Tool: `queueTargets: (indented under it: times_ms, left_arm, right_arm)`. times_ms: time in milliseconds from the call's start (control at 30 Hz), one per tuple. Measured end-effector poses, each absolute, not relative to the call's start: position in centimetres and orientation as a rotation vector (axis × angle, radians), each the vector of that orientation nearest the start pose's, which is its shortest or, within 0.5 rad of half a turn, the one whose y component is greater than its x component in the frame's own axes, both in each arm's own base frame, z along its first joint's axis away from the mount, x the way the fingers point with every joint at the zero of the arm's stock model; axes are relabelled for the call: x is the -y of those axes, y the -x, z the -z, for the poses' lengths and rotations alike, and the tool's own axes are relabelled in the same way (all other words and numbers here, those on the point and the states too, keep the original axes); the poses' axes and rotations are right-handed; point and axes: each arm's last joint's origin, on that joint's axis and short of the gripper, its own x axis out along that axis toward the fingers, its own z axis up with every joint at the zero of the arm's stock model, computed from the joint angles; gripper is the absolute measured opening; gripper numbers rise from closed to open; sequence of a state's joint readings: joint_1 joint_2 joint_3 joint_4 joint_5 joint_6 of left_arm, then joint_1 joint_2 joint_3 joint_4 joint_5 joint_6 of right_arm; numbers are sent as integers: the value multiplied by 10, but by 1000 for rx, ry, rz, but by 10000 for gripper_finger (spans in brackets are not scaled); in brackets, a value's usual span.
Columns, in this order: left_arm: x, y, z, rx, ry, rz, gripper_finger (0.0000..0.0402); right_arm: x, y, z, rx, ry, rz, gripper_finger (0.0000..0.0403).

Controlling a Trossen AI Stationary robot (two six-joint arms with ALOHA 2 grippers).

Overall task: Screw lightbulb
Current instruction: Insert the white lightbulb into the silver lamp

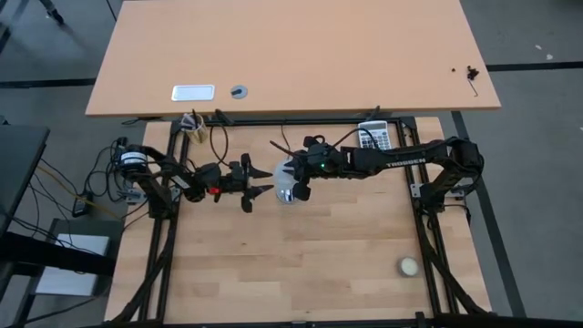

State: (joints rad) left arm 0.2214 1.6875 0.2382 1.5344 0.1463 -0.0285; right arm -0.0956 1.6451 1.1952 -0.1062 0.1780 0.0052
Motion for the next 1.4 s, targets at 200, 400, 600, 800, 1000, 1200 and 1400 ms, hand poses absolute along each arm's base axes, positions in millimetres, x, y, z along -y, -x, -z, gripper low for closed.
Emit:
queueTargets:
  times_ms: [200, 400, 600, 800, 1000, 1200, 1400]
  left_arm:
    - [-48, -231, -138, 85, 14, -74, 188]
    - [-48, -231, -138, 85, 14, -74, 188]
    - [-47, -230, -145, 129, 29, -67, 188]
    - [-44, -226, -164, 219, 40, -4, 188]
    - [-42, -221, -186, 317, 21, 8, 167]
    - [-45, -236, -200, 299, 21, 10, 90]
    - [-53, -268, -210, 123, 10, -29, 8]
  right_arm:
    - [50, -363, -263, -573, -32, 308, 88]
    - [49, -363, -263, -577, -24, 301, 88]
    - [47, -364, -263, -569, -10, 281, 99]
    - [47, -364, -263, -569, -9, 280, 122]
    - [47, -365, -263, -558, -2, 276, 119]
    - [47, -365, -263, -557, 13, 269, 71]
    - [47, -365, -263, -556, 14, 268, 9]
